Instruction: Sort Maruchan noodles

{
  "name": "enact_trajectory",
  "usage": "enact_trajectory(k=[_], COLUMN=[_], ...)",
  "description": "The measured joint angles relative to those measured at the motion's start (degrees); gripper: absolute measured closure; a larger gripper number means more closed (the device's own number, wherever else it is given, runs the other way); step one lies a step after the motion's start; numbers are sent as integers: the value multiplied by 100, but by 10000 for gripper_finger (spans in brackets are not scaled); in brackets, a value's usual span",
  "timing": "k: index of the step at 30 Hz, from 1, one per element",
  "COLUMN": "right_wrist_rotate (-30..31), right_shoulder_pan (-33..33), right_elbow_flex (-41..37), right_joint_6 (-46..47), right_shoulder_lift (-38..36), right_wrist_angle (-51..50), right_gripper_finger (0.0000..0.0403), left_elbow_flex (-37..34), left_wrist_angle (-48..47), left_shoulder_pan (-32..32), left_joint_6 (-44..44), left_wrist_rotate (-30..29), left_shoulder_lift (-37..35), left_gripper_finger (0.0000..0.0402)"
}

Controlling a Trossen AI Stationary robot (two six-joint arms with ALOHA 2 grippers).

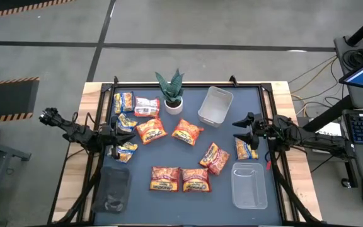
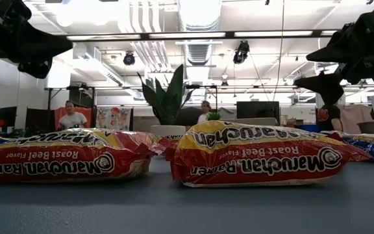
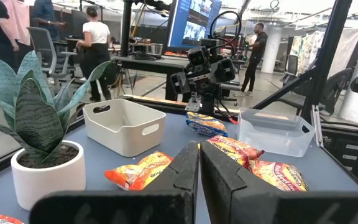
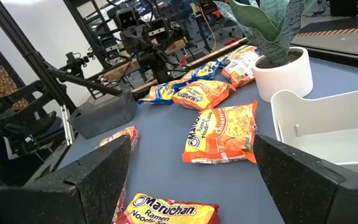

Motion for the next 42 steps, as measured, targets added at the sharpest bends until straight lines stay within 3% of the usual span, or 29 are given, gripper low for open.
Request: enact_trajectory(k=[7,14,19,23,28,37,42], right_wrist_rotate=[2,205,205,206,204,1349,1350], right_shoulder_pan=[1,2,2,2,2,0,0], right_elbow_flex=[0,-2,-2,-2,-2,-2,-2], right_joint_6=[-22,-1625,-2013,-1804,-694,-599,-684], right_shoulder_lift=[-1,1,-1,0,-1,4,114], right_wrist_angle=[11,160,162,175,182,690,1581], right_gripper_finger=[75,75,75,75,75,75,75], left_elbow_flex=[0,0,0,0,0,-1,0], left_wrist_angle=[0,0,0,1,0,23,764], left_shoulder_pan=[0,0,2,0,0,0,7], left_joint_6=[0,0,-1,0,0,-36,-1489], left_wrist_rotate=[1,1,-1,1,0,0,1], left_shoulder_lift=[-1,-1,-1,-1,-1,-1,8], left_gripper_finger=[402,402,402,402,402,402,402])
